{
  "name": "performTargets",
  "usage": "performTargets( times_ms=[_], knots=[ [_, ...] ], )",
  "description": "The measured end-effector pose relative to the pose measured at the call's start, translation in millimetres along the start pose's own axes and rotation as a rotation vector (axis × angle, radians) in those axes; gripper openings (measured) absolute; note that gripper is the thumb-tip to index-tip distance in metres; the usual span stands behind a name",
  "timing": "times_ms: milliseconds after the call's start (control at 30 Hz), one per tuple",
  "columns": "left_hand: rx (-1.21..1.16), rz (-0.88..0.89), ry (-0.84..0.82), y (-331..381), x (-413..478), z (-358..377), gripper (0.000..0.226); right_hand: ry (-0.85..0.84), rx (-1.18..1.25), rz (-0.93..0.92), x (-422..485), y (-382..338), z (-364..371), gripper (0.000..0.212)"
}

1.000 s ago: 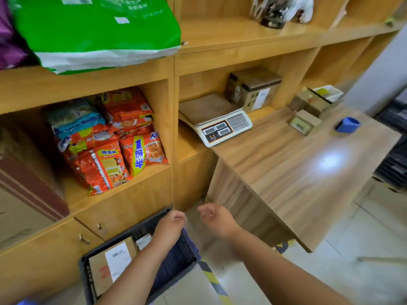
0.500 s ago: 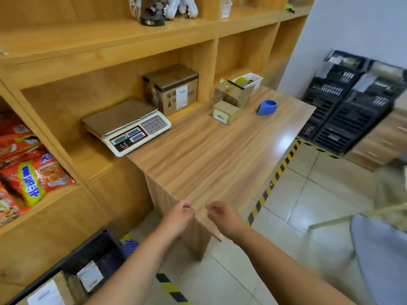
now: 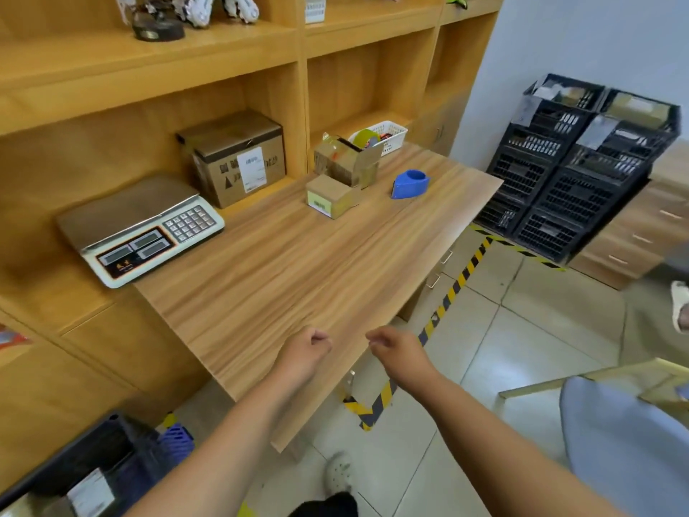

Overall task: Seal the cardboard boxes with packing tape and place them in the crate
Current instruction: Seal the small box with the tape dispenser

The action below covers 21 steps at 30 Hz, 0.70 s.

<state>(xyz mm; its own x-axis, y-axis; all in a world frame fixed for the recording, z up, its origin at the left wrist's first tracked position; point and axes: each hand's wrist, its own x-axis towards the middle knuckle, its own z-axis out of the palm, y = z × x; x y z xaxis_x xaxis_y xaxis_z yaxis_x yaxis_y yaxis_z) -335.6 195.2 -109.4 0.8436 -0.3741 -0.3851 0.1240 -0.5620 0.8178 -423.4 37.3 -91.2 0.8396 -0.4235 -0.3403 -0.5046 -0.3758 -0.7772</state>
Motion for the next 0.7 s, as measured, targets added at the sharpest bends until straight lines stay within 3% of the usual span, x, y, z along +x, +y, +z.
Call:
performTargets(
  times_ms=[300, 700],
  knots=[
    [-0.092, 0.015, -0.002, 58.4, 126.6, 43.6, 0.009, -0.014, -0.062, -0.029, 122.2, 3.1, -80.6, 0.027],
    [-0.188, -0.069, 0.14, 114.7, 259.0, 47.5, 0.014, -0.126, -0.177, -0.069, 284.4, -35.7, -139.6, 0.025]
  ],
)
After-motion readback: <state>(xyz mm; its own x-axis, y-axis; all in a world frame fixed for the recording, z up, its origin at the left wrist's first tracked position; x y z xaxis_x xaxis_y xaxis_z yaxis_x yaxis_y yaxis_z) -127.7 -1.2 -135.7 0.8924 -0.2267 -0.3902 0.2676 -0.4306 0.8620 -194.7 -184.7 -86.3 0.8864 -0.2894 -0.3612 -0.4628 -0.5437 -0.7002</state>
